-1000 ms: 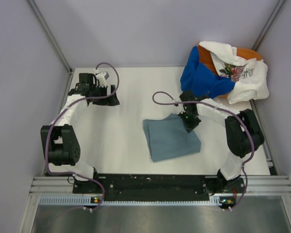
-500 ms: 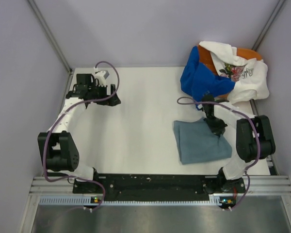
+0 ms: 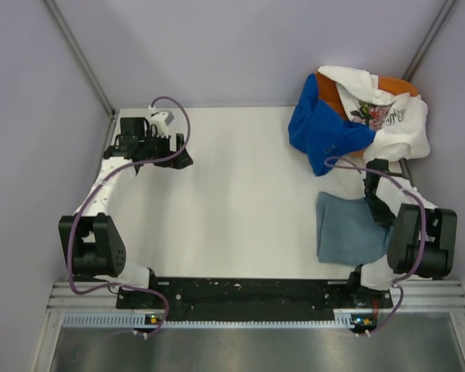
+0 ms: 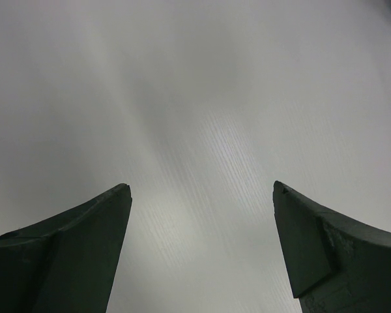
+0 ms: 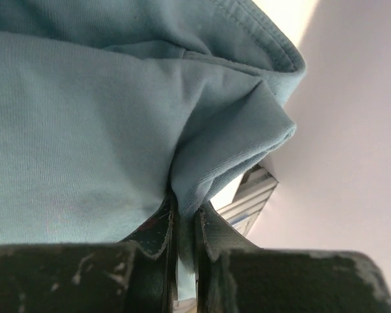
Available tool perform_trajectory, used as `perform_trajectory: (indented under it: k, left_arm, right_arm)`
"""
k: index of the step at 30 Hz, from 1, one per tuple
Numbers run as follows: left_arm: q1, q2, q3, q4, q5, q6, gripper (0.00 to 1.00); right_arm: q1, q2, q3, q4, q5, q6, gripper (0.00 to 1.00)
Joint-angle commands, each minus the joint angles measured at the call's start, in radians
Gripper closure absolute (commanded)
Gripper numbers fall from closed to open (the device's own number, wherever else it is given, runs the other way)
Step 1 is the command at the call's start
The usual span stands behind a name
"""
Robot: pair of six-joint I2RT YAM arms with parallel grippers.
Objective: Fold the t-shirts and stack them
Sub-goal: Put the neatly folded tshirt into the corner of the board with the right arm
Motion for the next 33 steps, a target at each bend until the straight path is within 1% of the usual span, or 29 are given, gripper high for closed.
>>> perform_trajectory:
  k: [1,5,8,9,11,13,14,16,18,20,21,22,23,24,25,27,29,31,33]
  left_arm:
    - [-0.001,-0.023,0.003,0.035,0.011,0.017,0.07]
    - [-0.001,-0.014,0.009,0.031,0.000,0.019,0.07]
    - [-0.001,-0.014,0.009,0.029,-0.006,0.020,0.07]
    - [-0.001,-0.015,0.006,0.029,-0.010,0.023,0.07]
    - [-0.002,-0.012,0.007,0.031,-0.015,0.025,0.07]
    - [-0.001,-0.008,0.009,0.029,-0.017,0.024,0.06]
    - [-0.001,-0.005,0.009,0.029,-0.017,0.024,0.06]
    - [-0.004,-0.003,0.011,0.027,-0.021,0.027,0.06]
    - [-0.004,-0.005,0.012,0.026,-0.032,0.031,0.06]
    - [-0.004,-0.009,0.014,0.023,-0.047,0.036,0.06]
    - [-0.004,-0.014,0.015,0.018,-0.055,0.045,0.05]
    - [-0.002,-0.021,0.014,0.014,-0.064,0.051,0.05]
    - [-0.002,-0.029,0.012,0.008,-0.075,0.059,0.05]
    - [-0.004,-0.038,0.008,0.008,-0.081,0.068,0.05]
    - [-0.002,-0.049,0.003,0.008,-0.087,0.074,0.05]
    - [-0.004,-0.057,0.003,0.000,-0.099,0.085,0.05]
    - [-0.001,-0.060,0.007,-0.017,-0.107,0.099,0.05]
    - [-0.001,-0.064,0.011,-0.025,-0.112,0.103,0.05]
    - [-0.002,-0.072,0.007,-0.031,-0.112,0.108,0.05]
  right_arm:
    - [-0.034,-0.061,0.005,0.104,0.086,-0.073,1.00]
    - [-0.057,0.024,0.028,0.108,0.128,-0.070,1.00]
    - [-0.101,0.061,0.039,0.111,0.132,-0.044,0.85]
    - [-0.124,0.061,0.045,0.114,0.135,-0.036,0.84]
    - [-0.172,0.049,0.059,0.115,0.131,-0.018,0.67]
    - [-0.189,0.020,0.089,0.117,0.118,-0.022,0.57]
    - [-0.184,-0.001,0.118,0.117,0.108,-0.025,0.53]
    - [-0.161,-0.049,0.160,0.123,0.120,-0.043,0.50]
    - [-0.112,-0.098,0.194,0.127,0.141,-0.074,0.45]
    - [-0.037,-0.156,0.226,0.123,0.137,-0.068,0.43]
    - [0.013,-0.184,0.243,0.109,0.090,-0.041,0.42]
    - [0.070,-0.214,0.263,0.076,0.000,0.000,0.43]
    - [0.121,-0.236,0.278,0.045,-0.097,0.065,0.46]
    - [0.189,-0.256,0.283,0.031,-0.156,0.173,0.48]
    - [0.240,-0.267,0.274,0.028,-0.209,0.244,0.48]
    - [0.300,-0.270,0.232,0.045,-0.286,0.399,0.49]
    - [0.349,-0.258,0.165,0.118,-0.314,0.499,0.49]
    - [0.366,-0.232,0.102,0.193,-0.300,0.551,0.49]
    - [0.366,-0.192,0.067,0.229,-0.252,0.582,0.50]
